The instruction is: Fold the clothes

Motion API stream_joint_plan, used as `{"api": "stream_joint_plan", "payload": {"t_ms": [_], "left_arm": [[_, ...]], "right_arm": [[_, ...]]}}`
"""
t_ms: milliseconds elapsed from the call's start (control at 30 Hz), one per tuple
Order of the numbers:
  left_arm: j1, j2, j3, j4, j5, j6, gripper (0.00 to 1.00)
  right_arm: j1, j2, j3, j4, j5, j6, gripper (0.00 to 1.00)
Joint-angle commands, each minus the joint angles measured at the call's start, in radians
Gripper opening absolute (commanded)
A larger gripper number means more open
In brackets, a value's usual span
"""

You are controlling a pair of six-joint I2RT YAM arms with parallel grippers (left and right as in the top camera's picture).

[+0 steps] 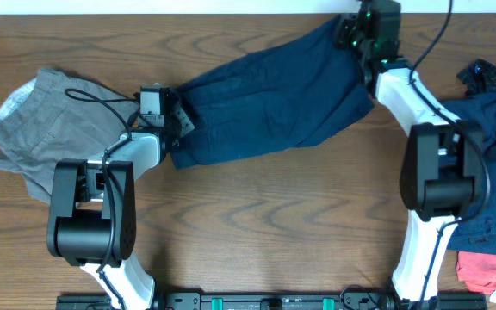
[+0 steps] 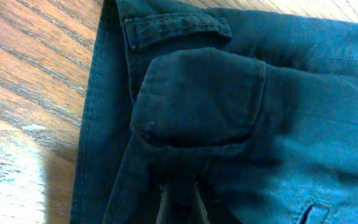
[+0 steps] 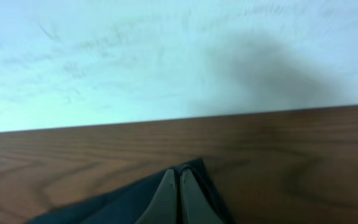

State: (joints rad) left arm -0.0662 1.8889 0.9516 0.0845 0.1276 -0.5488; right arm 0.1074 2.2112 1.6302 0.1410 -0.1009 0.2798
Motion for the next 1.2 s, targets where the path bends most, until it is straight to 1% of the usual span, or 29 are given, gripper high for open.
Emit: {"api": "stream_joint_plan", "payload": {"t_ms": [0,100,133,167,200,267,333,433,500,567,633,667,767,800,900,1033,1167], "left_arm": [[0.002,0.018,-0.016,-0.037,-0.009,0.013,0.14],[0.002,0.018,-0.016,-0.043,-0.008,-0.010,0.14],[0.002,0.018,-0.016,-0.043,-0.008,-0.010,0.14],[0.002,0.018,-0.016,-0.043,-0.008,-0.010,0.14],[0.002,0.018,-0.016,-0.045,-0.008,-0.010,0.14],[0.002,0.018,-0.016,-0.052,-0.008,-0.010,0.14],[0.002,0.018,-0.016,-0.058,-0.008,-0.010,0.14],[0.002,0.018,-0.016,-0.062,-0.009,-0.009,0.14],[0.002,0.018,-0.016,-0.061,-0.009,-0.009,0.14],[0.002,0.018,-0.016,-0.062,-0.008,-0.009,0.14],[0.002,0.018,-0.016,-0.066,-0.008,-0.009,0.14],[0.002,0.018,-0.016,-0.071,-0.008,-0.009,0.14],[0.002,0.018,-0.016,-0.088,-0.008,-0.009,0.14],[0.002,0.018,-0.016,-0.096,-0.008,-0.009,0.14],[0.002,0.018,-0.016,-0.128,-0.008,-0.009,0.14],[0.002,0.018,-0.016,-0.182,-0.008,-0.009,0.14],[0.002,0.018,-0.016,-0.246,-0.008,-0.009,0.14]], "right_arm": [[0.010,0.084,0.013,0.006,0.052,0.035,0.01],[0.011,0.144,0.013,-0.004,0.031,0.066,0.02],[0.011,0.162,0.013,-0.011,0.009,0.065,0.16],[0.012,0.177,0.013,-0.023,-0.015,0.064,0.38],[0.012,0.180,0.013,-0.042,-0.025,0.063,0.56],[0.010,0.171,0.013,-0.084,-0.028,0.027,0.68],[0.003,0.137,0.013,-0.118,-0.031,-0.027,0.85],[-0.011,0.036,0.013,-0.189,-0.031,-0.074,0.90],[-0.018,-0.043,0.013,-0.264,-0.039,-0.091,0.89],[-0.022,-0.118,0.013,-0.367,-0.070,-0.139,0.86],[-0.022,-0.191,0.013,-0.512,-0.065,-0.171,0.70],[-0.022,-0.212,0.013,-0.585,-0.047,-0.180,0.55],[-0.021,-0.222,0.011,-0.720,-0.034,-0.181,0.35],[-0.021,-0.214,0.004,-0.756,-0.034,-0.181,0.32],[-0.020,-0.183,-0.026,-0.818,-0.043,-0.181,0.29],[-0.012,-0.133,-0.089,-0.818,-0.057,-0.181,0.28],[-0.008,-0.085,-0.150,-0.780,-0.057,-0.181,0.33]]}}
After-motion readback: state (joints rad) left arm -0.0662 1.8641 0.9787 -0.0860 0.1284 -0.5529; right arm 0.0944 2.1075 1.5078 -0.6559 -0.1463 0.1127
